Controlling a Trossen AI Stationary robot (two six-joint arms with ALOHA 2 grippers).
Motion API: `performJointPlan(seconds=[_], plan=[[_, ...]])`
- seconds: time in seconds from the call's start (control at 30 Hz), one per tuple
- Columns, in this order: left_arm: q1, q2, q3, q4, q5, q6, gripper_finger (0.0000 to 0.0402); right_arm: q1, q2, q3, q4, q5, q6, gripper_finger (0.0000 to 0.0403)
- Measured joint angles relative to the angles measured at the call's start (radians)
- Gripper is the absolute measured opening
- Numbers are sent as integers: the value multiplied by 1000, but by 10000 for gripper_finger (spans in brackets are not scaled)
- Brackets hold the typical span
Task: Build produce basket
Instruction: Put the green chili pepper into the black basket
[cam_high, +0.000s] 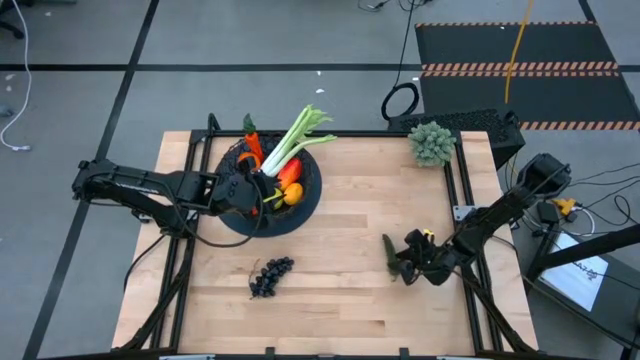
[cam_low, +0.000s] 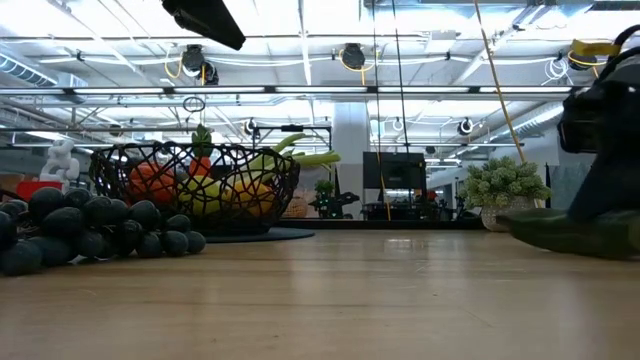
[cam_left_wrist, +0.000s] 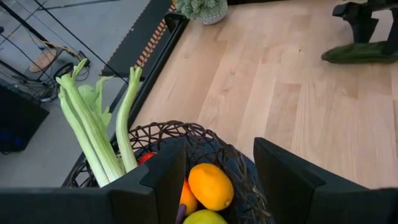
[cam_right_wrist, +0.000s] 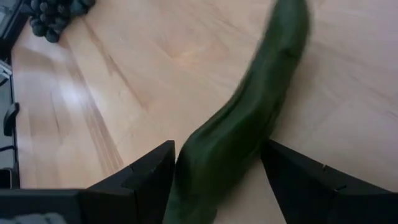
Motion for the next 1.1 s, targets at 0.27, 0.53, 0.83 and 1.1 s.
performJointPlan(seconds=[0.27,0.53,0.83,1.1], plan=[[0,0,0,1,0,11,191,-26,18,-2,-4,17,-57,201],[0,0,0,1,0,10,191,-28,0,-4,-10,16,-116,117],[0,0,0,5,0,10,191,-61,-79,-7,83,61,-360,121],[0,0,0,28,2,10,191,-140,-160,-6,309,104,-894,116]])
